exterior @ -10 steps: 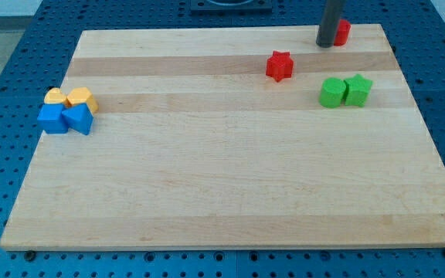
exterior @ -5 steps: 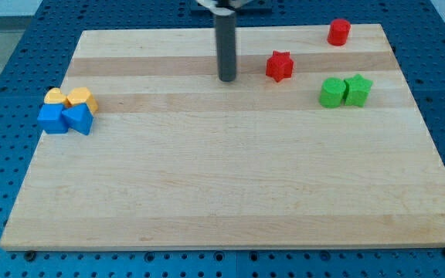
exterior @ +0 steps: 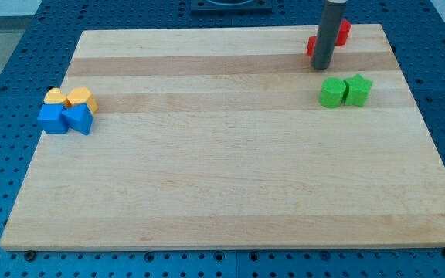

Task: Place the red star into the red circle

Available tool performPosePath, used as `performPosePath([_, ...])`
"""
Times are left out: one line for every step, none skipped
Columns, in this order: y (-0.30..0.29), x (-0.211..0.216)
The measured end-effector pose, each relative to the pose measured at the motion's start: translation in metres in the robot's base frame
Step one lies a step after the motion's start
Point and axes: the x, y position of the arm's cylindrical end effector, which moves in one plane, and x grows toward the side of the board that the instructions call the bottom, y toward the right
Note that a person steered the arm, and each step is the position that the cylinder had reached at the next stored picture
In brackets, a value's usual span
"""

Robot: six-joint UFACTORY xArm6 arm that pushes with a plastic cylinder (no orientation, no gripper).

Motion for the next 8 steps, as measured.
performPosePath([-0.049, 0.002])
performPosePath([-0.06, -0.023])
performPosePath([-0.034, -0.03])
performPosePath([0.003, -0.03])
performPosePath([0.036, -0.03])
performPosePath([0.051, -0.03])
performPosePath([0.047, -0.02])
performPosePath([-0.01, -0.01])
